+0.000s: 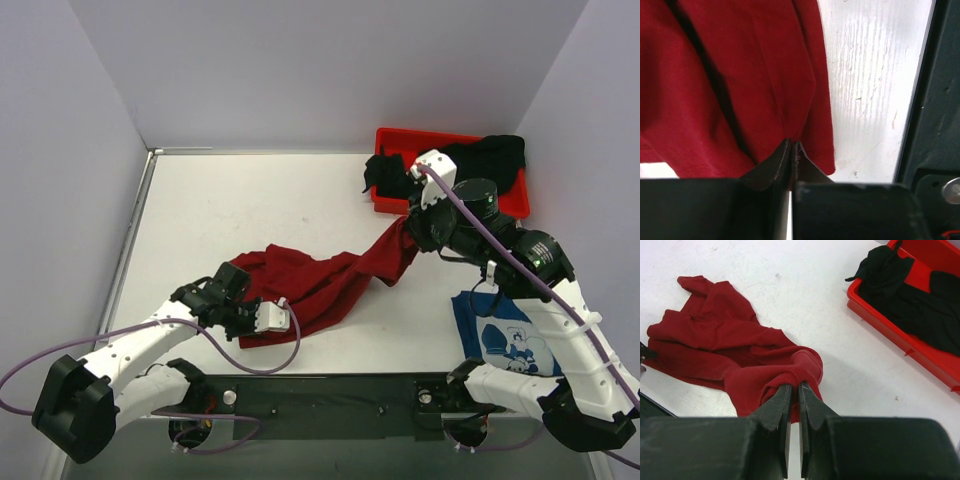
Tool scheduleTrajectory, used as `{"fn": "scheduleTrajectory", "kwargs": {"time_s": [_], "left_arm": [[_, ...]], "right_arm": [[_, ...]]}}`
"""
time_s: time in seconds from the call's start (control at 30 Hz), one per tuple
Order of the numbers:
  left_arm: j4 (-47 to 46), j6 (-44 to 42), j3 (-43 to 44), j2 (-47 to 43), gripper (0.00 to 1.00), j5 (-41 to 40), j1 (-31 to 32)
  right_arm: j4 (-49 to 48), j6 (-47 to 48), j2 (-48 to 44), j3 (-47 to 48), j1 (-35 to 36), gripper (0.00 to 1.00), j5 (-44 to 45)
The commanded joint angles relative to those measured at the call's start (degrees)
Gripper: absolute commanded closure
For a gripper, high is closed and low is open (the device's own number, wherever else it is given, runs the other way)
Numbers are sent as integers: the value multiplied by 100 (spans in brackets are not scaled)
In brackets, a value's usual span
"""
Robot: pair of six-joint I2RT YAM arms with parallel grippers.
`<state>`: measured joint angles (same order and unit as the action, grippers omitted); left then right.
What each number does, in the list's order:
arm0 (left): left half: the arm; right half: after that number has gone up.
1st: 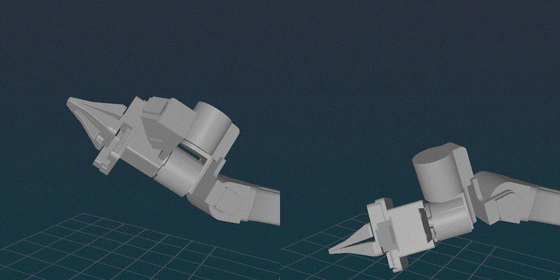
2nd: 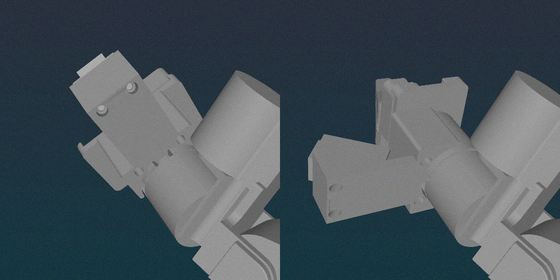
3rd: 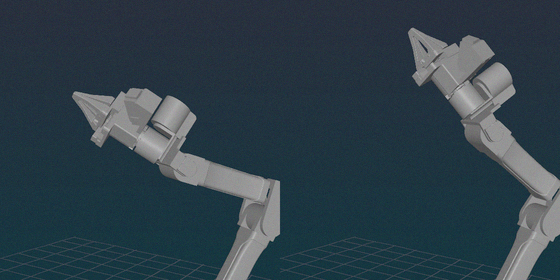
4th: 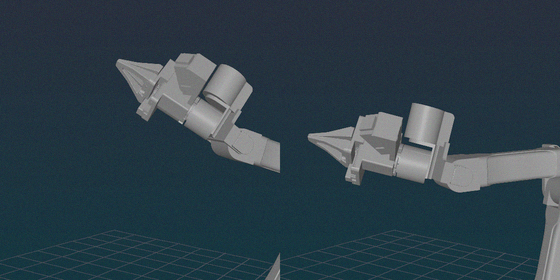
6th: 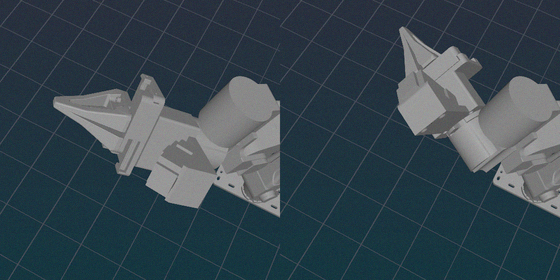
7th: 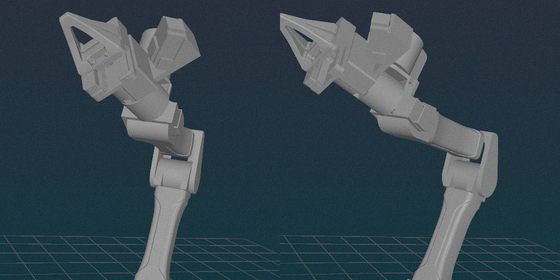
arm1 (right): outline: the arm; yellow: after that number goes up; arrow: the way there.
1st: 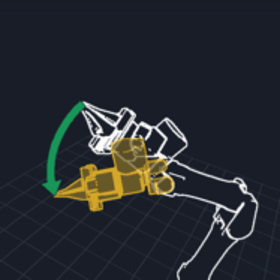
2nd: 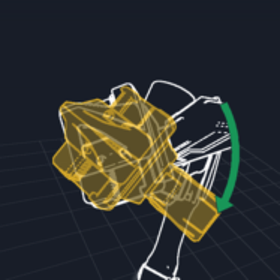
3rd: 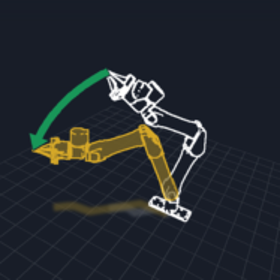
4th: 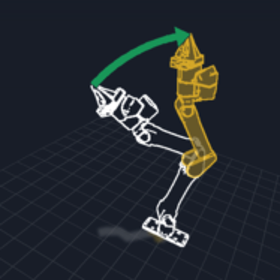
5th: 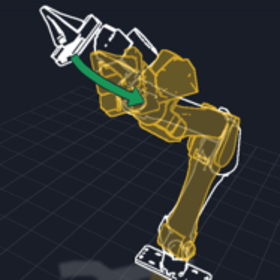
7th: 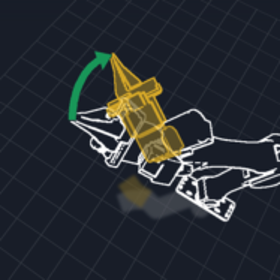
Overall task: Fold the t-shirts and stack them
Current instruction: Flatten out the tshirt
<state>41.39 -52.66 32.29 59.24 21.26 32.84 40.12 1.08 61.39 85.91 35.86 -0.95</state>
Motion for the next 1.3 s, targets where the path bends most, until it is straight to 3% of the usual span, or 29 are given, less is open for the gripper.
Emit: {"fn": "scheduleTrajectory", "kwargs": {"time_s": [0.0,0.1,0.2,0.4,0.67,1.03,1.27], "left_arm": [[1,-95,58,26,100,-7,-32],[1,-95,127,0,100,-130,-58],[-585,387,513,-62,100,-1057,-338],[-1203,783,3190,70,100,-1808,-1779],[-1511,846,5224,-229,100,-2372,-2431],[-1844,345,5955,-572,100,-2828,-2660],[-2634,-156,5692,-81,100,-2961,-2730]], "right_arm": [[-215,-64,-118,-30,-131,100,-81],[-206,-82,-136,-13,-219,100,-28],[-180,-108,-109,154,-412,100,234],[-197,32,49,1295,-764,100,788],[-417,639,163,2903,-817,100,1203],[-452,894,-101,3626,-799,100,622],[-557,1174,1170,3959,-826,100,-18]]}}
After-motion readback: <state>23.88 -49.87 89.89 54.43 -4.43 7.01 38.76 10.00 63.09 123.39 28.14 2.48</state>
